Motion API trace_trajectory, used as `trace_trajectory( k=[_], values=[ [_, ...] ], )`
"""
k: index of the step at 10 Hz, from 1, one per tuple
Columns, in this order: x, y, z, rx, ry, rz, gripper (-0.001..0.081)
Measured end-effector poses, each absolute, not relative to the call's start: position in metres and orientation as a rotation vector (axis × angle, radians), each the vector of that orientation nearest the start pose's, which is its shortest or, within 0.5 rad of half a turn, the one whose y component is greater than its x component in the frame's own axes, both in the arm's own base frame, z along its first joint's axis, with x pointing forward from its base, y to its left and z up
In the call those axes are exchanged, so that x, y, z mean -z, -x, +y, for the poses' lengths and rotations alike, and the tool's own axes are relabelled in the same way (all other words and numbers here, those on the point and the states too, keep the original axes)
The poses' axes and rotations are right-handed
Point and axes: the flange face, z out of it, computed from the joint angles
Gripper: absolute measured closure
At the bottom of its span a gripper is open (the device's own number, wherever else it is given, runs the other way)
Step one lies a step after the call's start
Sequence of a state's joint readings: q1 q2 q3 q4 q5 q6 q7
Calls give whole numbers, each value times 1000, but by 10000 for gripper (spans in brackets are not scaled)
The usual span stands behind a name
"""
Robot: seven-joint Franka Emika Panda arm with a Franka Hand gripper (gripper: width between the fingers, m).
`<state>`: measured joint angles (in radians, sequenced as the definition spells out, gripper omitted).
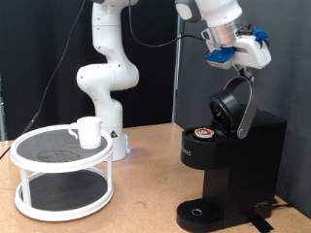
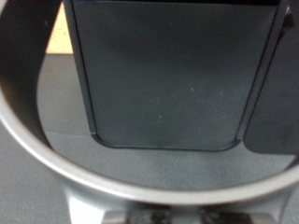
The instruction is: Make a cup of coffee with the keurig machine
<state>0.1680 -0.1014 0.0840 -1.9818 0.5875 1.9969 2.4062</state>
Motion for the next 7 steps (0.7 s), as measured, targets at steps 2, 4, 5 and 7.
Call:
trace_trajectory(
  k=[2, 4, 5, 7],
  values=[
    [-534, -519, 165, -752, 1026, 2580, 806],
    [-539, -520, 167, -751, 1003, 2555, 806],
    [-542, -520, 170, -747, 999, 2544, 806],
    [-542, -518, 179, -738, 1016, 2536, 806]
  ],
)
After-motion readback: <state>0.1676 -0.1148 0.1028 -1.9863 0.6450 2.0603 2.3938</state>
